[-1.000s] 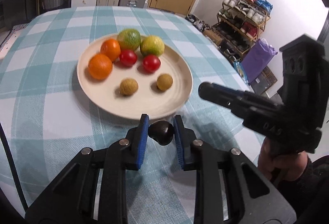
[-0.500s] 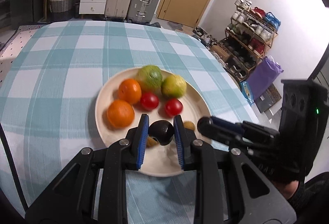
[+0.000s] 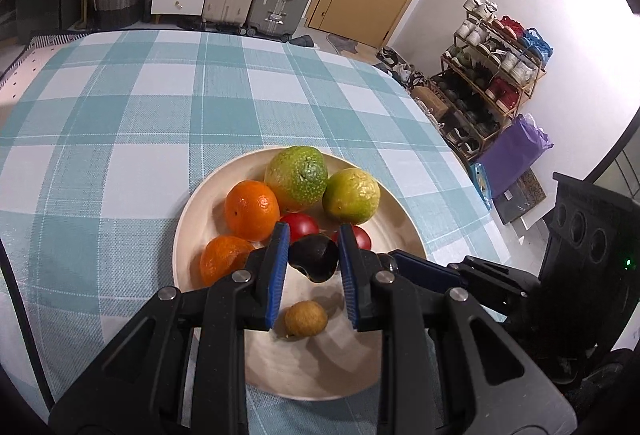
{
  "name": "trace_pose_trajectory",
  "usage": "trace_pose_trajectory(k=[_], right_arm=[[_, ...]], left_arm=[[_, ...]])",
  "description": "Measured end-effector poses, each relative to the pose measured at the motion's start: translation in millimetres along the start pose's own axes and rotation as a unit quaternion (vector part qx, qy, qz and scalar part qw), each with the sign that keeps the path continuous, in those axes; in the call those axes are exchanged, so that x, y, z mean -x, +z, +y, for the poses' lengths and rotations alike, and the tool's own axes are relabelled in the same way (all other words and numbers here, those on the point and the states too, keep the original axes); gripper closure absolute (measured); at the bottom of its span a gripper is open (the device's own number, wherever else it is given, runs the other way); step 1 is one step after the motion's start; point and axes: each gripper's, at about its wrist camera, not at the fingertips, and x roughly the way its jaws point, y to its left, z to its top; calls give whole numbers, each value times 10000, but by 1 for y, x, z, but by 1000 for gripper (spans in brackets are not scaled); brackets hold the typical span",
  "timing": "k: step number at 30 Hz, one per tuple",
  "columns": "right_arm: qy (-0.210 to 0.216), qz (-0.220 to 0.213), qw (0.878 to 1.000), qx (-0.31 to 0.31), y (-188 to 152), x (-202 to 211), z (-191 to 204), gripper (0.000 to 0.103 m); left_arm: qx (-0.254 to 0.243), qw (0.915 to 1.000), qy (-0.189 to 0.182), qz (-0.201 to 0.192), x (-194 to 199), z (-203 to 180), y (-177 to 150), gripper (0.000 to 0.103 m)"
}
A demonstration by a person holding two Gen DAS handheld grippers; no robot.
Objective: Organize fruits
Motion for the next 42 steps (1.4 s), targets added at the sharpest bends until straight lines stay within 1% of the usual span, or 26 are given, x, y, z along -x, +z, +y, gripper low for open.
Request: trace_pose_trajectory(k=[10, 12, 14, 15, 16, 17, 19, 21, 24, 26, 29, 30, 31, 33, 35, 37, 38, 40, 42], right_arm=[[43, 1, 10000, 32, 5, -9, -3, 77], [51, 7, 10000, 44, 5, -10, -3, 76], [52, 33, 10000, 51, 4, -10, -2, 70], [50, 30, 10000, 52, 4, -11, -2, 57], [40, 16, 10000, 53, 3, -10, -3, 46], [26, -1, 10000, 55, 3, -9, -3, 45], [18, -88, 9999, 88, 3, -5, -2, 45], [-17, -168, 9998, 121, 3, 1, -2, 44], [-84, -239, 9996, 124, 3, 7, -1, 39], [-137, -302, 9994, 99, 1, 12, -2, 39], [-185, -396, 9990, 62, 0, 18, -2, 38], [-215, -451, 9987, 58, -1, 22, -1, 36], [-237, -485, 9985, 60, -1, 24, -1, 29], [-293, -568, 9979, 91, -4, 30, 1, 23], [-377, -689, 9968, 132, -6, 37, 2, 22], [-441, -756, 9961, 117, -6, 42, 2, 22], [-467, -803, 9956, 105, -7, 46, 3, 22], [-512, -936, 9942, 107, -6, 54, 5, 16], [-585, -1105, 9920, 152, -5, 62, 9, 12]], left_arm=[[145, 9998, -74, 95, -14, 8, 3, 81], [180, 9998, -75, 65, -14, 8, 3, 81], [187, 9998, -35, 11, -11, 7, 3, 81], [177, 9998, -47, -1, -10, 6, 3, 80], [187, 9998, -42, -9, -9, 6, 3, 79], [210, 9998, -64, -31, -7, 6, 3, 79], [229, 9997, -79, -56, -2, 6, 3, 74], [238, 9996, -78, -104, 3, 5, 2, 66], [229, 9995, -59, -187, 14, 2, 0, 63], [216, 9995, -7, -232, 21, 0, -1, 61], [205, 9991, 94, -346, 33, -2, -5, 54], [202, 9989, 139, -394, 38, -3, -6, 50], [198, 9987, 182, -441, 42, -3, -6, 47], [188, 9978, 259, -574, 53, -5, -8, 41], [156, 9970, 320, -693, 62, -6, -10, 38], [116, 9955, 471, -813, 73, -8, -10, 31], [102, 9948, 534, -865, 77, -9, -11, 25], [61, 9926, 638, -1028, 89, -12, -13, 23], [-9, 9904, 775, -1147, 98, -15, -14, 20]])
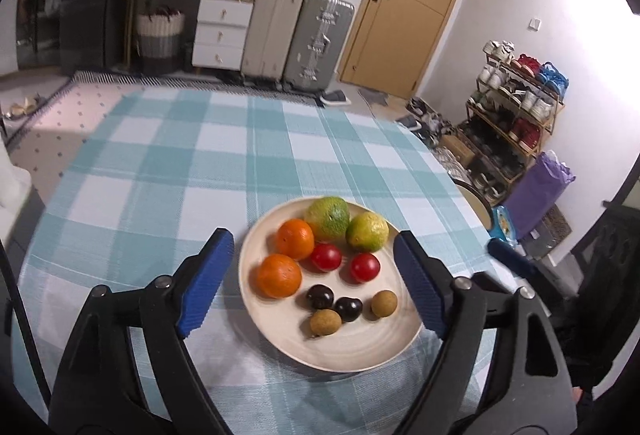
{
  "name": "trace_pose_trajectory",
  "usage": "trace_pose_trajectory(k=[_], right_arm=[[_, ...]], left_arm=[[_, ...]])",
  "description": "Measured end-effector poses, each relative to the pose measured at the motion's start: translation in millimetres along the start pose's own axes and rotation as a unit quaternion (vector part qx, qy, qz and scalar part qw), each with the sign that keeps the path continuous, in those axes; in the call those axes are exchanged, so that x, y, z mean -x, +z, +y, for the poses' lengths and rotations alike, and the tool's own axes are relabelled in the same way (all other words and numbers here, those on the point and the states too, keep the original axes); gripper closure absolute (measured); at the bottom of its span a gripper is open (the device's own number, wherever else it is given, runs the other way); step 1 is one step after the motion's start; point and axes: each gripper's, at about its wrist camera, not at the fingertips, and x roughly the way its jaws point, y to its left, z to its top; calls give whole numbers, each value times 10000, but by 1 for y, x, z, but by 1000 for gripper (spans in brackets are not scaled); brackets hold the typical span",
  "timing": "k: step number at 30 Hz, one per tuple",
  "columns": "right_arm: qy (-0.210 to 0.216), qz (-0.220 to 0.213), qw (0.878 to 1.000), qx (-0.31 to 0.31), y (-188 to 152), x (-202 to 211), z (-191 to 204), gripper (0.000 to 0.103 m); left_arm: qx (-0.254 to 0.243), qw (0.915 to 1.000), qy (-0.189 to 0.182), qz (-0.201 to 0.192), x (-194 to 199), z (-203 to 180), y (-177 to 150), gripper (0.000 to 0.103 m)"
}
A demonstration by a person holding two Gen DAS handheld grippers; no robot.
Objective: Organize fruits
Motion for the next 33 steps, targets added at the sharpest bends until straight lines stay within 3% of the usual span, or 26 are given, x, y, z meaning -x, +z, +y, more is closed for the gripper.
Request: trace_pose_trajectory(k=[5, 9, 20, 33], right_arm=[[-187, -500, 9984, 193, 9, 22, 10, 3], [-376, -792, 9953, 421, 12, 36, 19, 0], [-533, -1116, 9900, 674, 21, 69, 39, 0], [-712, -1201, 9864, 865, 21, 104, 68, 0]], left_arm=[[-83, 9967, 721, -374, 23, 1, -2, 1], [-162, 9940, 910, -589, 39, 2, -4, 1], [-429, 9897, 996, -933, 76, -7, -12, 1], [-494, 9873, 899, -1212, 109, -7, -30, 1]])
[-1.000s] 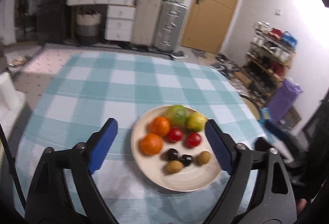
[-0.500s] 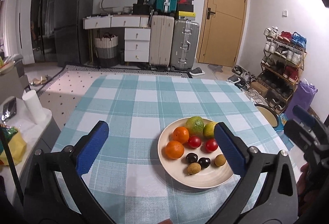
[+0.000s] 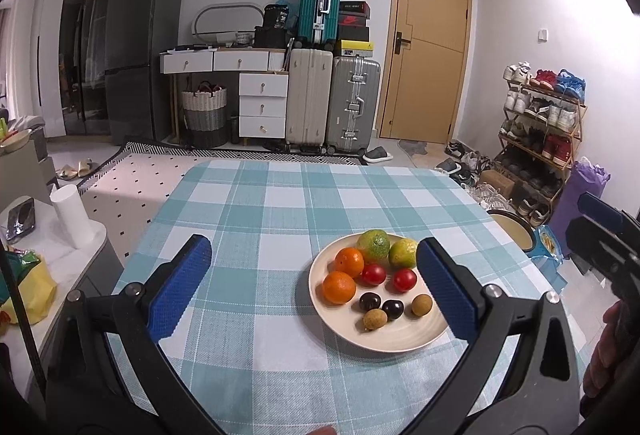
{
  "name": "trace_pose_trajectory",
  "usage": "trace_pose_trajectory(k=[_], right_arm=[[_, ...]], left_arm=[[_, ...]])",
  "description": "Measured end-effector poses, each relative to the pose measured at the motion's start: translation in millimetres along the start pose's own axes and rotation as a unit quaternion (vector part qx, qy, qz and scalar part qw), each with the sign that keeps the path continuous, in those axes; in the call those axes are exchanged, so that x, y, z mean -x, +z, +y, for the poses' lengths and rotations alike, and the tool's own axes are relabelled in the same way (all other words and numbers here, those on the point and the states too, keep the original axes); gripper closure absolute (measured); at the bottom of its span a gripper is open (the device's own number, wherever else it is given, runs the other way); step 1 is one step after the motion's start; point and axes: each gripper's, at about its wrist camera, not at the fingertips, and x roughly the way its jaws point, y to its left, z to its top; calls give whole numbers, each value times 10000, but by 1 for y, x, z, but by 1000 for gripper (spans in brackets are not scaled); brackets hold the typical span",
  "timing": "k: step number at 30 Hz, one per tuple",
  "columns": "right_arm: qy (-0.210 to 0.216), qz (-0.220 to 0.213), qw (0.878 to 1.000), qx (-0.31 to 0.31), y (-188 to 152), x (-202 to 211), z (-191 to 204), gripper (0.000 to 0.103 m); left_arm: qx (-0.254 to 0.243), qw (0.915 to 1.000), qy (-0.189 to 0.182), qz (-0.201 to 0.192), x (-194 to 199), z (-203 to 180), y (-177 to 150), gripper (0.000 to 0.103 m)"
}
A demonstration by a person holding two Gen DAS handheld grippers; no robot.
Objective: Organize fruits
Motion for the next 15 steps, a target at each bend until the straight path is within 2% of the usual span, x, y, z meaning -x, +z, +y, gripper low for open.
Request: trace_pose_trajectory(k=[4, 11, 15], right_arm=[[106, 77, 9999, -73, 1, 10, 5, 0], [-37, -117, 9999, 50, -7, 20, 10, 0], [32, -306, 9995, 82, -16, 21, 7, 0]], left_arm=[[8, 10000, 25, -93, 8, 3, -4, 1], [154, 9988, -52, -458, 23, 15, -12, 1], [89, 9982, 44, -588, 22, 17, -20, 1]])
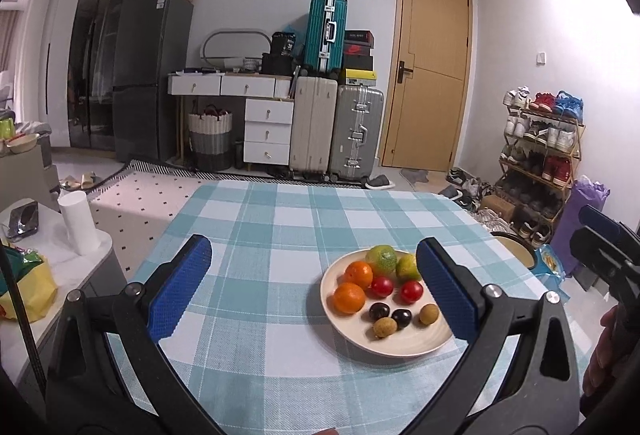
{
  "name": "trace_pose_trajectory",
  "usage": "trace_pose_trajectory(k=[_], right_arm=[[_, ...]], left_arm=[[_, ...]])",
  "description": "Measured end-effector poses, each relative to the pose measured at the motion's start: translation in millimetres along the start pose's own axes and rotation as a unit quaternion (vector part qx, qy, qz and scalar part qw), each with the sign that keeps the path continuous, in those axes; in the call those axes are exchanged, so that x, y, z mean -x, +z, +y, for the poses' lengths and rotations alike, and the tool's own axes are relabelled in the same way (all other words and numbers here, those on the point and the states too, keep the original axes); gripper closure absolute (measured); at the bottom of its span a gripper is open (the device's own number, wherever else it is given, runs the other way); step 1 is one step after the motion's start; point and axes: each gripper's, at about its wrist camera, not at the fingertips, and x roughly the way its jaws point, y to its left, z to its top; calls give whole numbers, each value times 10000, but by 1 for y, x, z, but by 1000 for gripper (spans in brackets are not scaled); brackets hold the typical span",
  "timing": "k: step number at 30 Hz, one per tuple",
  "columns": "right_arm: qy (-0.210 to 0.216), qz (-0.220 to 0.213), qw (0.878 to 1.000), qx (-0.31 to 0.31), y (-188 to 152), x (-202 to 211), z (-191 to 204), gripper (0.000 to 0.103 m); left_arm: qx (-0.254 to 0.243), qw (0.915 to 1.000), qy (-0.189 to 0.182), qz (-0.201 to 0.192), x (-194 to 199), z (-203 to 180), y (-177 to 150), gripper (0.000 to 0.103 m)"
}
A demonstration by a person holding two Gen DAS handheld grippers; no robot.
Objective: Organize fruits
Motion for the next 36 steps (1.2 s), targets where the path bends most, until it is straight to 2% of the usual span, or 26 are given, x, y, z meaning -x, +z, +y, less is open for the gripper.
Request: trace_pose_trajectory(k=[10, 16, 24, 36], right_arm=[[11, -110, 9999, 14, -28, -10, -13, 0], [-15, -10, 9999, -130, -44, -20, -26, 0], [-81, 204, 9995, -240, -65, -36, -38, 0], [-128, 220, 9993, -261, -75, -44, -45, 0]], left_arm=[[-258, 9995, 149, -97, -17, -4, -30, 1], [-254, 9995, 196, 37, -34, -5, -43, 1], [-272, 9992, 264, -137, -44, 0, -60, 1], [-425, 9987, 266, -36, -56, -3, -64, 1]])
